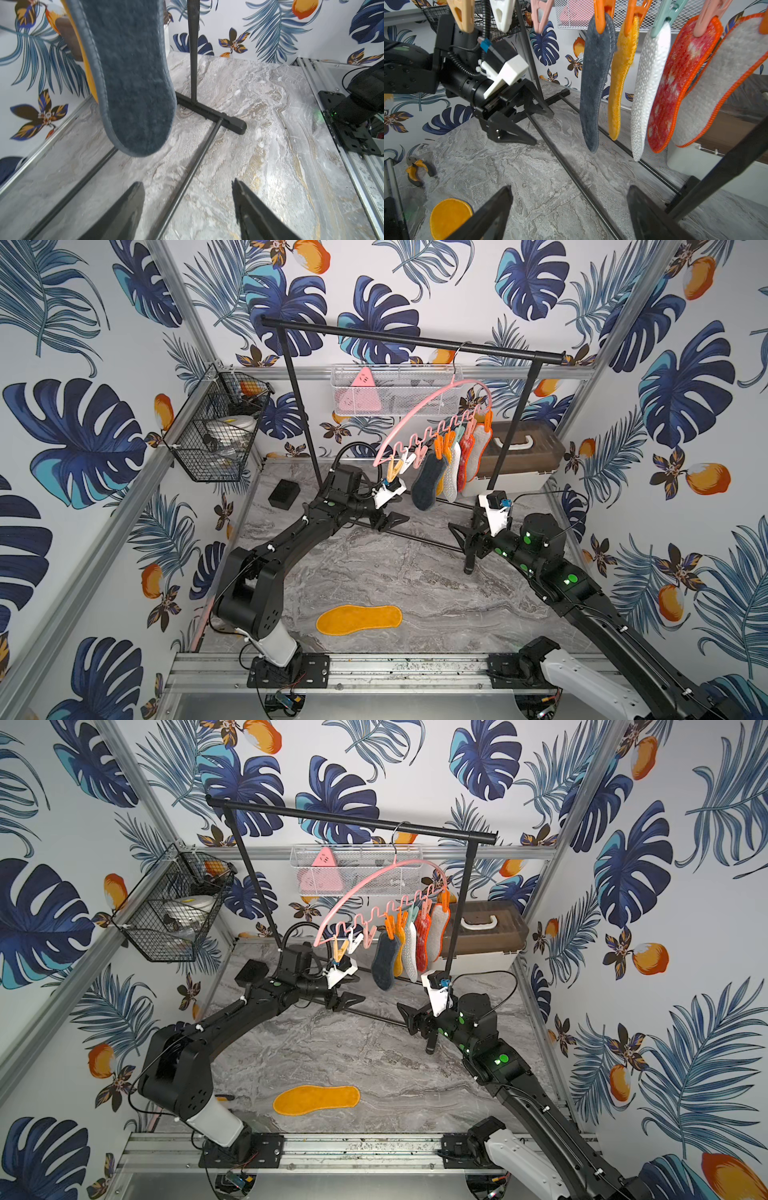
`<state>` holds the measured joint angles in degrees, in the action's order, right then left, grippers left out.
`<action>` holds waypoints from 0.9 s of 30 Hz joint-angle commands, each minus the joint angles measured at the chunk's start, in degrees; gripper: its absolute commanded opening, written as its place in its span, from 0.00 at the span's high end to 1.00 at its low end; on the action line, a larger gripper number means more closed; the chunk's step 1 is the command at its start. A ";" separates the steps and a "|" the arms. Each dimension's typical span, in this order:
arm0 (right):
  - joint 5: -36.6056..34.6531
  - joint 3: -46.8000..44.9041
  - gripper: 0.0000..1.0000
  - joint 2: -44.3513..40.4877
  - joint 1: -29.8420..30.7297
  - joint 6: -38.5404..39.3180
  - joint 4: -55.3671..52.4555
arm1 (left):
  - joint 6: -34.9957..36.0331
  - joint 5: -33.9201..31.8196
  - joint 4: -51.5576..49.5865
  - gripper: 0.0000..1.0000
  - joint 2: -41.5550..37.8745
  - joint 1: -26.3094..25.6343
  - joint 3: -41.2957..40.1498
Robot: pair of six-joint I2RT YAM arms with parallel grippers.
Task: Take the shoe insoles off the hanger
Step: Place the insole at the center of the board, then remove the insole from the hanger.
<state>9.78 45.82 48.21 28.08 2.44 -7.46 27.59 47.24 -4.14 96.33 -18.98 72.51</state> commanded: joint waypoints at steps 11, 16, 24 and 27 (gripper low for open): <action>2.08 2.02 0.10 -2.86 0.10 3.58 -4.33 | -33.73 20.21 49.80 0.31 14.74 5.92 3.15; 2.69 3.31 0.10 -2.25 0.05 3.89 -5.08 | -44.56 22.79 58.67 0.31 20.32 6.06 8.29; 4.54 4.43 0.10 -1.11 0.04 4.76 -5.05 | -47.86 25.42 60.35 0.31 23.81 5.27 13.22; 4.97 4.80 0.10 -0.44 0.04 5.19 -5.12 | -47.55 26.45 60.48 0.31 23.99 4.35 13.00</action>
<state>13.82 50.00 47.40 28.08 6.72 -12.45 -18.11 71.20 52.97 120.09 -14.02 85.10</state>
